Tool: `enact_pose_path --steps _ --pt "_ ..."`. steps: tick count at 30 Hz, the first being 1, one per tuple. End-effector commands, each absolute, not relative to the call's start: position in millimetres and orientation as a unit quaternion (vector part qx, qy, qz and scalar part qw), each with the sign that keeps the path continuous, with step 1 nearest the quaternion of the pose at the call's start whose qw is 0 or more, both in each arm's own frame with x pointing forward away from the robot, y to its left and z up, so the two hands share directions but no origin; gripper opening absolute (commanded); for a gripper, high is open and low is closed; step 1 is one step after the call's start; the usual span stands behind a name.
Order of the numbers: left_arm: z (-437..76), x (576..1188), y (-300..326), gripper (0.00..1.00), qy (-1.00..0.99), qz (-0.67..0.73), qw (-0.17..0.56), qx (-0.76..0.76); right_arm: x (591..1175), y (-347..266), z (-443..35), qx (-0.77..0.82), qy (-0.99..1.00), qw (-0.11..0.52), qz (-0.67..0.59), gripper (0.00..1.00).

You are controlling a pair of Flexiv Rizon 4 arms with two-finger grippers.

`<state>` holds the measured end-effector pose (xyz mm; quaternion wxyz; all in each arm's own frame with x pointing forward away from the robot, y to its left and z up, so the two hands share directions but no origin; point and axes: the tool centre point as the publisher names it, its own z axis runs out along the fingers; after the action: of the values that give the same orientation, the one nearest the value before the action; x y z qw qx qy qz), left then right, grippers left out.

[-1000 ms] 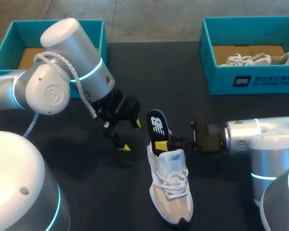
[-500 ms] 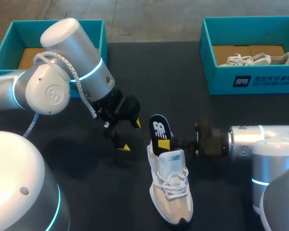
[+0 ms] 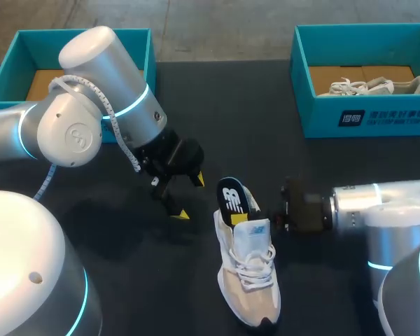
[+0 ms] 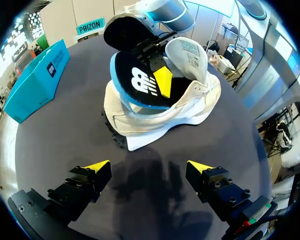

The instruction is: Take the shoe out of the shoebox, open the shoe tongue, remove and reinsert the insole, then place the shoe into the shoebox

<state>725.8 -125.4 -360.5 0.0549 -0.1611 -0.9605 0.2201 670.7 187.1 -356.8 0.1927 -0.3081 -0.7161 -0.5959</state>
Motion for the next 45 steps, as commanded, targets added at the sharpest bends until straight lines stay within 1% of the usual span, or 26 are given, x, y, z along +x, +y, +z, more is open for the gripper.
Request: enact_pose_path --steps 1,3,4,5,6,7,9,11,16,20,21,22,23,25,28,31,34,35,36,37,38,45 --pt "-361.1 725.3 -125.1 1.0 -0.961 0.22 0.054 -0.161 668.4 187.9 -356.3 -0.306 -0.721 0.194 -0.59 0.0" --pt "-361.1 725.3 -125.1 1.0 -0.961 0.22 0.054 -0.161 668.1 187.3 -353.7 -0.302 -0.718 0.187 -0.598 0.0" --pt "-361.1 725.3 -125.1 1.0 -0.961 0.22 0.054 -0.161 668.2 187.2 -352.0 -0.3 -0.718 0.183 -0.601 0.23" --pt "-361.1 725.3 -125.1 1.0 -0.961 0.22 0.054 -0.161 668.4 187.2 -350.4 -0.297 -0.716 0.179 -0.606 0.43" --pt "-361.1 725.3 -125.1 1.0 -0.961 0.22 0.054 -0.161 668.8 187.1 -348.4 -0.295 -0.715 0.174 -0.609 0.49" --pt "-361.1 725.3 -125.1 1.0 -0.961 0.22 0.054 -0.161 669.5 187.1 -346.6 -0.291 -0.715 0.171 -0.612 0.51" --pt "-361.1 725.3 -125.1 1.0 -0.961 0.22 0.054 -0.161 671.3 187.4 -342.7 -0.286 -0.714 0.163 -0.618 0.47" --pt "-361.1 725.3 -125.1 1.0 -0.961 0.22 0.054 -0.161 673.6 187.4 -339.4 -0.282 -0.712 0.155 -0.624 0.4" --pt "-361.1 725.3 -125.1 1.0 -0.961 0.22 0.054 -0.161 680.2 185.6 -333.0 -0.281 -0.7 0.136 -0.642 0.36" --pt "-361.1 725.3 -125.1 1.0 -0.961 0.22 0.054 -0.161 685.2 185.4 -333.7 -0.289 -0.684 0.127 -0.657 0.31" --pt "-361.1 725.3 -125.1 1.0 -0.961 0.22 0.054 -0.161 686.3 185.4 -334.2 -0.29 -0.683 0.127 -0.659 0.29" --pt "-361.1 725.3 -125.1 1.0 -0.961 0.22 0.054 -0.161 687.1 185.5 -334.7 -0.291 -0.681 0.126 -0.661 0.24" --pt "-361.1 725.3 -125.1 1.0 -0.961 0.22 0.054 -0.161 687.8 185.5 -335.1 -0.292 -0.679 0.126 -0.662 0.23" --pt "-361.1 725.3 -125.1 1.0 -0.961 0.22 0.054 -0.161 688.5 185.5 -335.3 -0.291 -0.678 0.126 -0.663 0.24" --pt "-361.1 725.3 -125.1 1.0 -0.961 0.22 0.054 -0.161 689.3 185.4 -335.3 -0.288 -0.68 0.129 -0.662 0.29" --pt "-361.1 725.3 -125.1 1.0 -0.961 0.22 0.054 -0.161 689.5 184.6 -334.7 -0.288 -0.68 0.13 -0.662 0.27" --pt "-361.1 725.3 -125.1 1.0 -0.961 0.22 0.054 -0.161 689.5 184.5 -334.4 -0.288 -0.68 0.13 -0.662 0.29" --pt "-361.1 725.3 -125.1 1.0 -0.961 0.22 0.054 -0.161 689.5 184.5 -334.2 -0.287 -0.68 0.13 -0.662 0.27" --pt "-361.1 725.3 -125.1 1.0 -0.961 0.22 0.054 -0.161 689.6 184.6 -334.0 -0.287 -0.68 0.13 -0.662 0.22" --pt "-361.1 725.3 -125.1 1.0 -0.961 0.22 0.054 -0.161 689.8 184.6 -333.9 -0.287 -0.68 0.13 -0.662 0.14" --pt "-361.1 725.3 -125.1 1.0 -0.961 0.22 0.054 -0.161 689.9 184.6 -333.7 -0.287 -0.682 0.131 -0.66 0.0" --pt "-361.1 725.3 -125.1 1.0 -0.961 0.22 0.054 -0.161 688.2 181.9 -336.7 -0.292 -0.691 0.139 -0.647 0.0"
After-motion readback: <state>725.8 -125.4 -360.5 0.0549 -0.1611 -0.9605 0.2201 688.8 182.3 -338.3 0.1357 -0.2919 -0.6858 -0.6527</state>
